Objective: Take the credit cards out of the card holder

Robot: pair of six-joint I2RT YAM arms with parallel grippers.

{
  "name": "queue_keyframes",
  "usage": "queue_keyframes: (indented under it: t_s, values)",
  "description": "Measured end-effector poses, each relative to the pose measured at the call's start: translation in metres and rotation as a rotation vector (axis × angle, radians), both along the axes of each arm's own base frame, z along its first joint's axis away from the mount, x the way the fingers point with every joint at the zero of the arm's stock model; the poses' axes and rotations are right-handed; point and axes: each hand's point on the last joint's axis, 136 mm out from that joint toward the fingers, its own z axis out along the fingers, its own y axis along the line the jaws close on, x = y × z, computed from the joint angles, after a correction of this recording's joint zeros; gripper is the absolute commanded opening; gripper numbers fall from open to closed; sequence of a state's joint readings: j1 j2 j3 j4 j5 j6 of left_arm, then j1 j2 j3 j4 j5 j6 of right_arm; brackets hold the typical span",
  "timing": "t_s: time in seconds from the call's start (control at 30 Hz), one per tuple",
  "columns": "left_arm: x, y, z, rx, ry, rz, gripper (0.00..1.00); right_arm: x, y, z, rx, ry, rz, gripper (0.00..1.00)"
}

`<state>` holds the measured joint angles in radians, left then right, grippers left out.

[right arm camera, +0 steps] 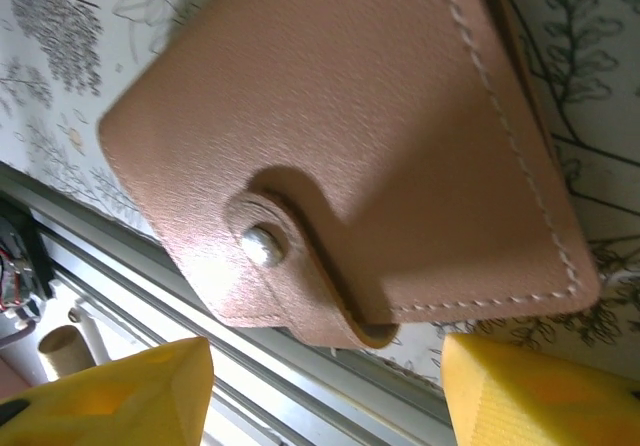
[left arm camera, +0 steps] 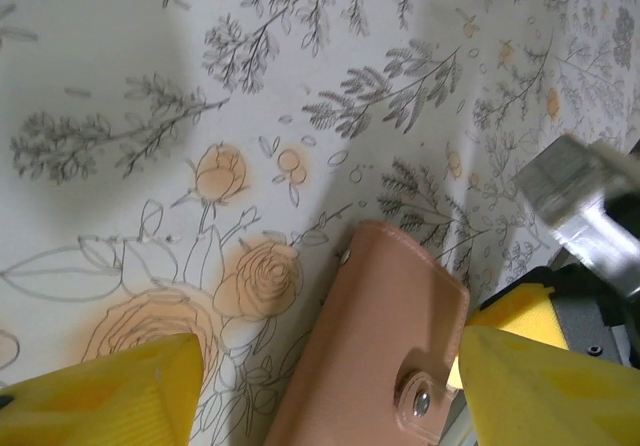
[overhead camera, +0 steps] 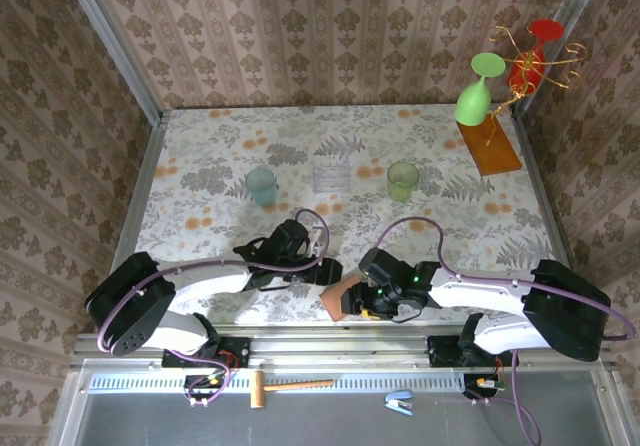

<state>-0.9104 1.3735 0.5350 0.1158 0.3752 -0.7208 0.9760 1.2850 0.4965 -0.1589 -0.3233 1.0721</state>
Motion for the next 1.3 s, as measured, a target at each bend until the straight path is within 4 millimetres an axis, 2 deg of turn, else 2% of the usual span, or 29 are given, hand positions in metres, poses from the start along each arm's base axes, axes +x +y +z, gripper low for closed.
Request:
queue_keyframes:
  t_s: [0.2, 0.47, 0.77, 0.9, 1.07, 1.17, 1.3]
  values:
    - [0.003, 0.020, -0.012, -0.011, 0.060, 0.077, 0.60, 0.016, 0.015, 0.014, 0.050, -0.043, -0.022, 0.53]
    - [0.012, 0.044, -0.019, -0.040, 0.121, 0.162, 0.59, 0.046, 0.018, 0.012, 0.066, -0.050, -0.089, 0.49]
    - [0.015, 0.048, -0.016, -0.055, 0.136, 0.174, 0.59, 0.076, 0.031, 0.012, 0.071, -0.054, -0.101, 0.45]
    - [0.016, 0.049, -0.016, -0.058, 0.140, 0.175, 0.59, 0.075, 0.030, 0.019, 0.076, -0.064, -0.097, 0.46]
    - [0.016, 0.044, -0.013, -0.069, 0.150, 0.159, 0.58, 0.065, 0.020, 0.039, 0.119, -0.092, -0.109, 0.46]
    - [0.020, 0.039, -0.012, -0.071, 0.154, 0.146, 0.57, 0.055, 0.011, 0.032, 0.113, -0.072, -0.121, 0.46]
    - [0.021, 0.036, -0.017, -0.058, 0.166, 0.134, 0.56, 0.044, 0.005, 0.013, 0.089, -0.015, -0.131, 0.46]
